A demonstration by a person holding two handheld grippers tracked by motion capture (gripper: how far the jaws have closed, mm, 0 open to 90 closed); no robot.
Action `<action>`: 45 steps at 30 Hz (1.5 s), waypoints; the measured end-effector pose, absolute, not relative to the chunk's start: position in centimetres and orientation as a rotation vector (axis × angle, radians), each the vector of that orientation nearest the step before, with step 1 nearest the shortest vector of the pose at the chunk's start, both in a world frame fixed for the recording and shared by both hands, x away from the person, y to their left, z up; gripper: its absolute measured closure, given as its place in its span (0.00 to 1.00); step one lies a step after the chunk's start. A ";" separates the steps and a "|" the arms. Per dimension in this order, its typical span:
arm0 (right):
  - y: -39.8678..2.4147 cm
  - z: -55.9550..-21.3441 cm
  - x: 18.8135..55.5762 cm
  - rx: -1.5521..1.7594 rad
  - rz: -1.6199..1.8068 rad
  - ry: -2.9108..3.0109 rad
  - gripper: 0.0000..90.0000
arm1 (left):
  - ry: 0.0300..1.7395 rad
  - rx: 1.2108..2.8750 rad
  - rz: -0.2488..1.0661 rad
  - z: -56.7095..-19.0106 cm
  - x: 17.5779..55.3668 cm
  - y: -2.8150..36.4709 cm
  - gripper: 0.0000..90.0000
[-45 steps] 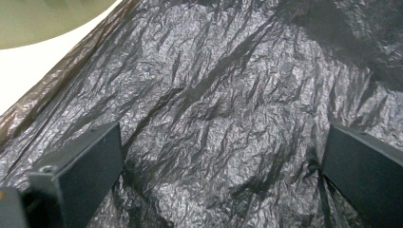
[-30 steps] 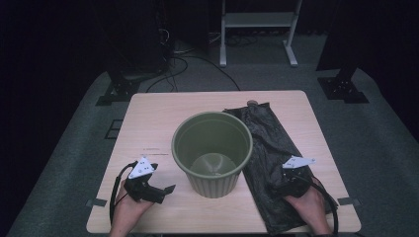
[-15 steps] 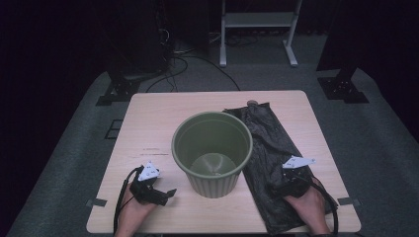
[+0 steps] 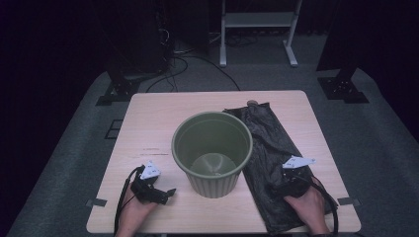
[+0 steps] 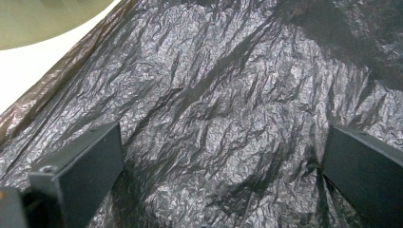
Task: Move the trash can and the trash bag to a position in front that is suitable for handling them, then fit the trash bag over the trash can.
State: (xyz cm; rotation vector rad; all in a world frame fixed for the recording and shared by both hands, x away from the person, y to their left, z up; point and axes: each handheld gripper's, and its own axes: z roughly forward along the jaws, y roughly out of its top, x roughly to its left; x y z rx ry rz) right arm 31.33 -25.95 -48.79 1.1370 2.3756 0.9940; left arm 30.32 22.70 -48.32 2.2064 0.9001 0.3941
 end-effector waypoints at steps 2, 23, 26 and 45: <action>-26.0 -48.8 31.4 1.133 0.992 2.380 0.00 | 0.900 2.207 0.394 -48.3 30.3 22.7 0.00; -27.9 -45.4 32.7 1.168 0.999 2.300 0.00 | 0.899 2.207 0.394 -48.3 30.3 22.7 0.00; -28.2 -45.4 33.2 1.190 0.985 2.298 0.00 | 0.899 2.207 0.394 -48.3 30.3 22.7 0.00; -30.4 -45.8 36.7 1.288 0.985 2.280 0.00 | 0.899 2.206 0.394 -48.3 30.2 22.7 0.00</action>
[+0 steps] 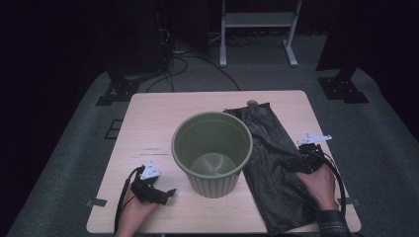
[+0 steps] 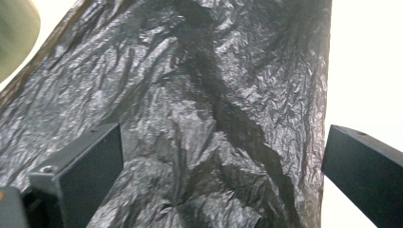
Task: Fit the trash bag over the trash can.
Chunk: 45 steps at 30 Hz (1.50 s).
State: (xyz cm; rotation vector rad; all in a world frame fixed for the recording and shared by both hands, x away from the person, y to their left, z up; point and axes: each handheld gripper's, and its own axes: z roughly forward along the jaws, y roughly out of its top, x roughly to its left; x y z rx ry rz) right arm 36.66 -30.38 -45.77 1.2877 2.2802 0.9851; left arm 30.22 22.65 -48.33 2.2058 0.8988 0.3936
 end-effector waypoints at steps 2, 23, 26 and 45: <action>-30.6 -46.1 37.0 1.305 0.994 2.279 0.00 | 0.899 2.206 0.393 -48.3 30.2 22.7 0.00; -29.9 -48.1 38.4 1.335 1.011 2.340 0.00 | 0.888 2.211 0.390 -48.3 30.2 22.6 0.00; -29.5 -48.1 38.4 1.326 1.019 2.350 0.00 | 0.886 2.210 0.389 -48.3 30.2 22.6 0.00; -26.4 -47.7 39.3 1.285 1.081 2.409 0.00 | 0.883 2.211 0.385 -48.3 30.2 22.6 0.00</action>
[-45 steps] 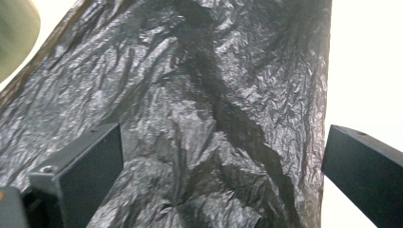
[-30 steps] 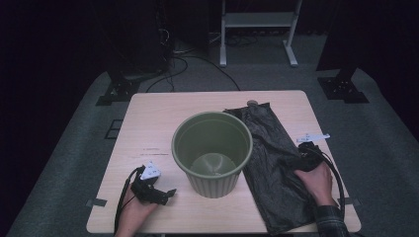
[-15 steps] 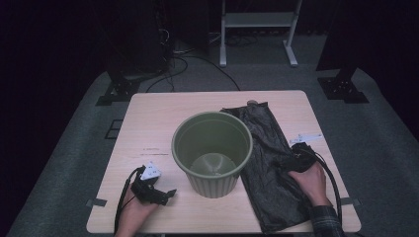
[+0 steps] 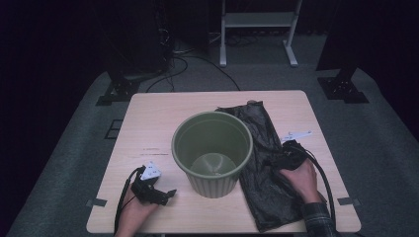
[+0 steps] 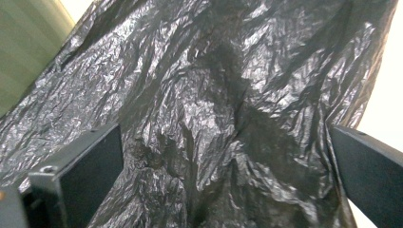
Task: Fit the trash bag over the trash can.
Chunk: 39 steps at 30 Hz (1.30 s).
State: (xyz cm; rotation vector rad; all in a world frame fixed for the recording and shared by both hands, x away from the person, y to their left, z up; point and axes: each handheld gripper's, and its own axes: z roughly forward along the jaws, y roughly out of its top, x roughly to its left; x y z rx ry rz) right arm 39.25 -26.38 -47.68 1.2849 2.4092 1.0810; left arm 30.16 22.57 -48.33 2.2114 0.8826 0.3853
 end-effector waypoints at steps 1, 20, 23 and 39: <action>-26.3 -47.8 39.3 1.287 1.081 2.413 0.00 | 0.883 2.211 0.385 -48.3 30.2 22.6 0.00; -22.8 -48.1 39.6 1.226 1.143 2.435 0.00 | 0.880 2.212 0.384 -48.3 30.1 22.5 0.00; -22.4 -48.2 39.6 1.215 1.133 2.435 0.00 | 0.880 2.213 0.384 -48.3 30.1 22.5 0.00; -19.6 -48.0 39.3 1.153 1.151 2.473 0.00 | 0.878 2.214 0.384 -48.3 30.1 22.5 0.00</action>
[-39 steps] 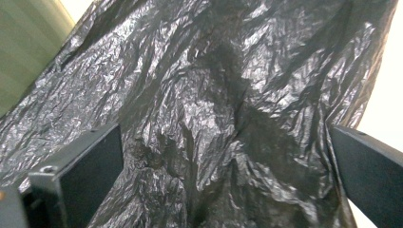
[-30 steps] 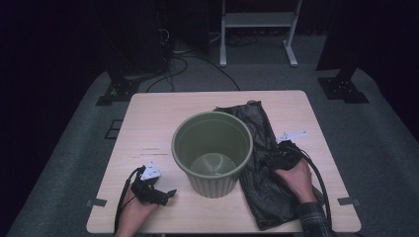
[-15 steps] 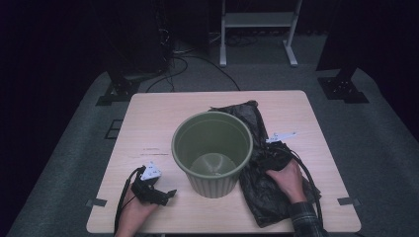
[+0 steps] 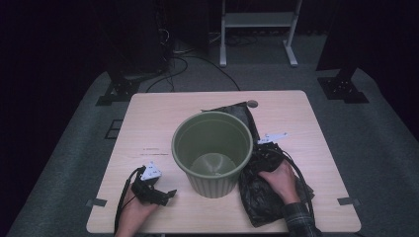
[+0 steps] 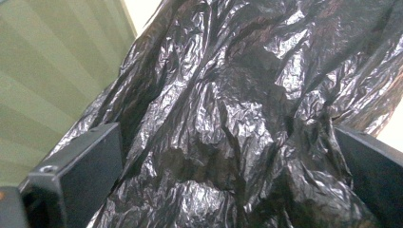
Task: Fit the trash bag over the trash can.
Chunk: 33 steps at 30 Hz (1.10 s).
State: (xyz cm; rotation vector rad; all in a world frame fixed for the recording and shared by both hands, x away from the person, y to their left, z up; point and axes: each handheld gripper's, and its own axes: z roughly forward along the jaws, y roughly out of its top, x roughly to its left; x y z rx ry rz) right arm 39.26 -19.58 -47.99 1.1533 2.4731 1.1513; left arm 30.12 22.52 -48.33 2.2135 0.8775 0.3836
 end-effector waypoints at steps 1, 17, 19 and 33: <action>-19.5 -48.0 39.3 1.149 1.149 2.474 0.00 | 0.877 2.214 0.384 -48.3 30.1 22.5 0.00; -17.8 -48.3 38.8 1.056 0.985 2.468 0.01 | 0.875 2.214 0.383 -48.3 30.1 22.5 0.00; -17.9 -48.3 38.8 1.058 0.986 2.464 0.03 | 0.876 2.214 0.383 -48.3 30.1 22.5 0.00; -18.7 -47.4 37.9 1.014 1.017 2.484 0.72 | 0.874 2.214 0.383 -48.3 30.1 22.5 0.00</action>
